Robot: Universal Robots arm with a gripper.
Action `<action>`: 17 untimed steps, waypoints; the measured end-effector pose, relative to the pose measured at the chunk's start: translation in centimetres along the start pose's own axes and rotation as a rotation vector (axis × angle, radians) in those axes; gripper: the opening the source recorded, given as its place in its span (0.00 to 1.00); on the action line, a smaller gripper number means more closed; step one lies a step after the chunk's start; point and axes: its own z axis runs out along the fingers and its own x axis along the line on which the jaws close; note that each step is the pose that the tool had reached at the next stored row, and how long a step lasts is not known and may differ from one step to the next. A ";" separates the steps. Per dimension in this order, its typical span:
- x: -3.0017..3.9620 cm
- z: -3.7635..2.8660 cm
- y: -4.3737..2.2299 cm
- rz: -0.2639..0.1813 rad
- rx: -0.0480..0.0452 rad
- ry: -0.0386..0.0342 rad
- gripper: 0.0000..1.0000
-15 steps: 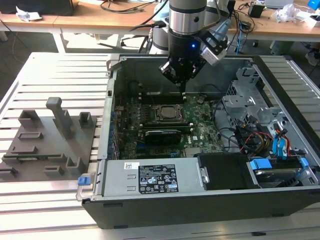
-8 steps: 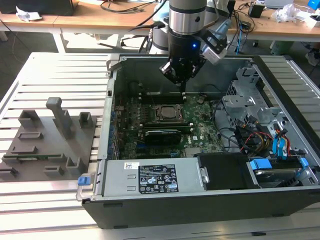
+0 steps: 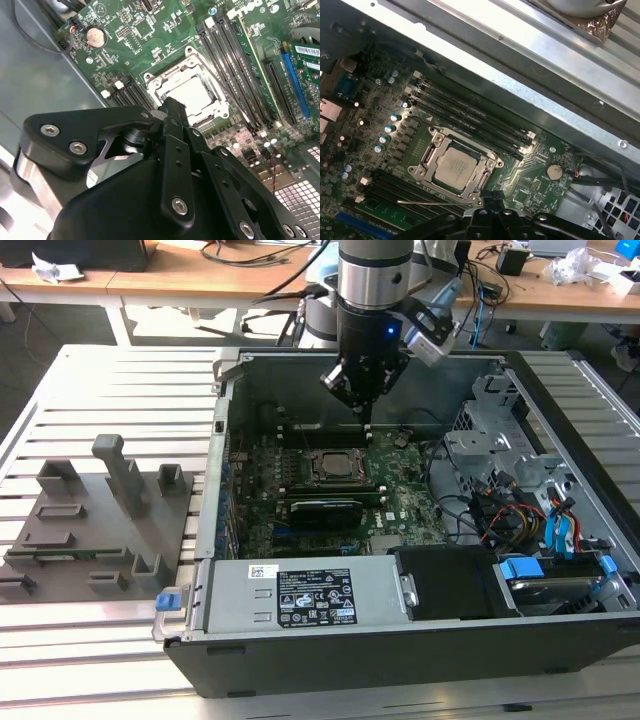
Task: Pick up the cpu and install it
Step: 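Install the first cpu locking lever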
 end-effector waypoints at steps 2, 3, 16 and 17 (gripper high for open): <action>0.00 0.00 0.00 -0.017 -0.0012 -0.0006 0.11; 0.00 0.00 0.00 -0.065 -0.0046 -0.0028 0.11; -0.03 0.00 -0.01 -0.213 -0.0148 -0.0089 0.11; -0.03 0.00 -0.02 -0.219 -0.0151 -0.0092 0.11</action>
